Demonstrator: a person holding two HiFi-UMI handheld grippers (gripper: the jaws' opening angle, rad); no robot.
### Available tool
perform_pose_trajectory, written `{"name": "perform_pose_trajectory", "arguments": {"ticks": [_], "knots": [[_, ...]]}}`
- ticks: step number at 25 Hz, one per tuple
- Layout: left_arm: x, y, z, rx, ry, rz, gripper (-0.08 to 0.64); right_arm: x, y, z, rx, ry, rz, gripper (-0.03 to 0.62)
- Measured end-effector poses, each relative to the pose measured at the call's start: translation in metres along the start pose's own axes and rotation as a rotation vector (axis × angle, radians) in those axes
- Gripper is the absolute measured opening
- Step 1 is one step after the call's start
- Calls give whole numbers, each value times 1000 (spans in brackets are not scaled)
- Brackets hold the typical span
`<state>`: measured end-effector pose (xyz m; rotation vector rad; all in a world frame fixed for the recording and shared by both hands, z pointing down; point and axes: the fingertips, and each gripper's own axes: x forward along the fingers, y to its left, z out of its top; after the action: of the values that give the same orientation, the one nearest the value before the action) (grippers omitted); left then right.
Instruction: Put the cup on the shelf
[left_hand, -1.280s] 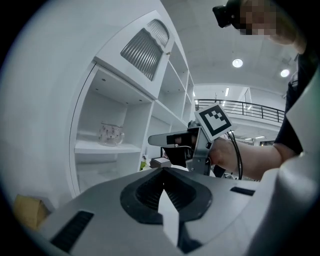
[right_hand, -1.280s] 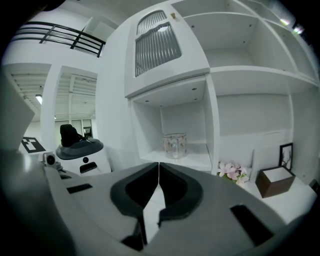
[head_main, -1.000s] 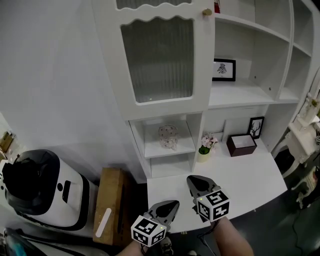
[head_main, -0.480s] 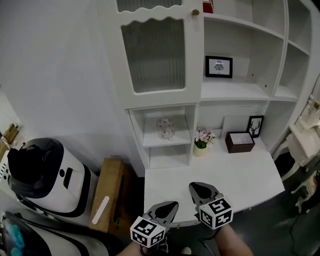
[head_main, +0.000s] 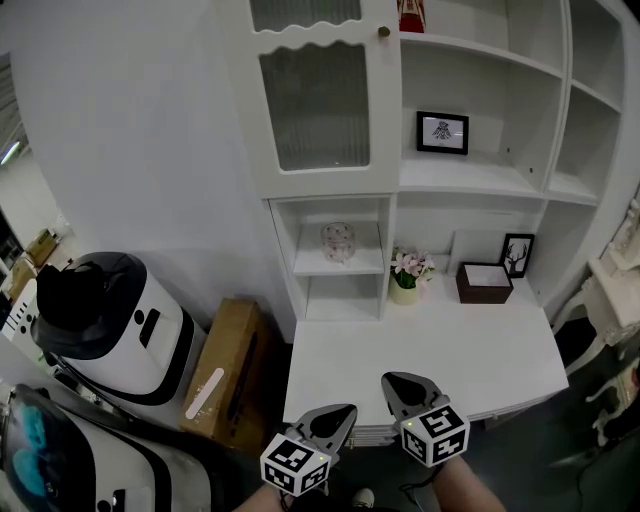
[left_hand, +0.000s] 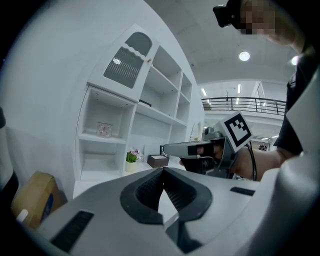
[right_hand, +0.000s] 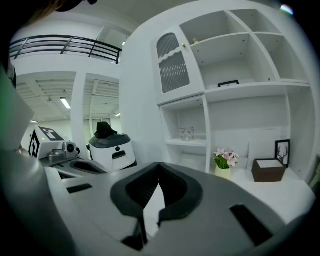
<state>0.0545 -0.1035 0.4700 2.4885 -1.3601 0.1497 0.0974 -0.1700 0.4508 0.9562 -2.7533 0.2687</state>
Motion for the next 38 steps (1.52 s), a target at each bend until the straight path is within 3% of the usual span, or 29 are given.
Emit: {"name": "perform_pose_trajectory", "arguments": {"ticks": [17, 38], "knots": [[-42, -18, -15, -24, 5, 82, 5, -37, 43, -22, 13, 4, 73, 5], [-97, 11, -23, -36, 17, -45, 5, -25, 113, -38, 57, 42, -34, 3]]}}
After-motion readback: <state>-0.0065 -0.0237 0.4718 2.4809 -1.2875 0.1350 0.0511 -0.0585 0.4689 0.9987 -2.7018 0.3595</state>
